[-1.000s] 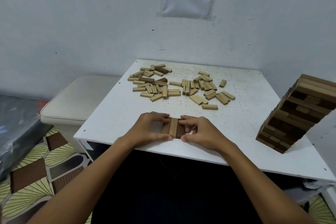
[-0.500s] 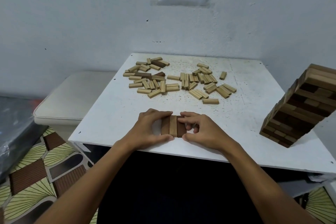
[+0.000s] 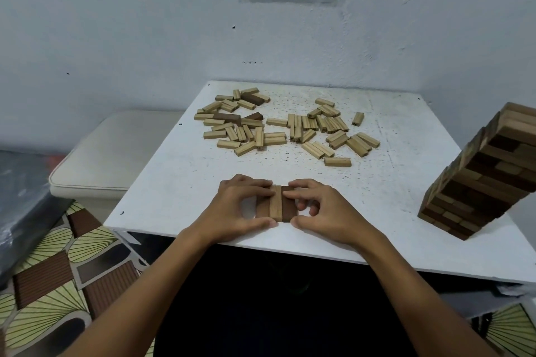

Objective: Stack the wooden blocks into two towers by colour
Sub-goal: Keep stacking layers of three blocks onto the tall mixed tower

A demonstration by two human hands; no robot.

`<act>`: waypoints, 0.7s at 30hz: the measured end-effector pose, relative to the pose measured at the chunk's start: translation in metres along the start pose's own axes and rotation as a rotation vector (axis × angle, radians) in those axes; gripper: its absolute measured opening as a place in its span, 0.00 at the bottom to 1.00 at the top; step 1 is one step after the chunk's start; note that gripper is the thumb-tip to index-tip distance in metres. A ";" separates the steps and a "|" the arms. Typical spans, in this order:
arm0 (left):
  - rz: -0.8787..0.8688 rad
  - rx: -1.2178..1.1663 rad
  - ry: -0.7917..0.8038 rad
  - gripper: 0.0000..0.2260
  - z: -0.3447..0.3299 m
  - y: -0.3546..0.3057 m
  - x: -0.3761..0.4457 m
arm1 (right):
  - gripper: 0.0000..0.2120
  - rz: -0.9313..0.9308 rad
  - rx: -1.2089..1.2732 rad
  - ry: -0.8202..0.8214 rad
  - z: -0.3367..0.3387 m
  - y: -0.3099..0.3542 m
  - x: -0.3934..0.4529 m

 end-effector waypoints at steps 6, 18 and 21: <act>0.007 0.010 -0.007 0.25 0.001 -0.001 -0.002 | 0.20 -0.017 0.024 -0.029 0.005 0.001 -0.003; 0.081 0.069 0.024 0.30 0.005 -0.006 0.001 | 0.18 0.022 -0.041 0.034 0.013 0.011 0.009; 0.130 0.108 -0.081 0.30 0.010 -0.011 -0.003 | 0.16 0.054 -0.066 -0.012 0.022 0.011 0.013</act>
Point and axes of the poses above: each hand's wrist, its own x-axis towards the middle knuckle, its own z-axis out of the back of the hand, y = z × x, the point moved 10 cm from there along x, towards the middle knuckle, and after that the axes turned 11 degrees about -y, right-handed, at the moved point
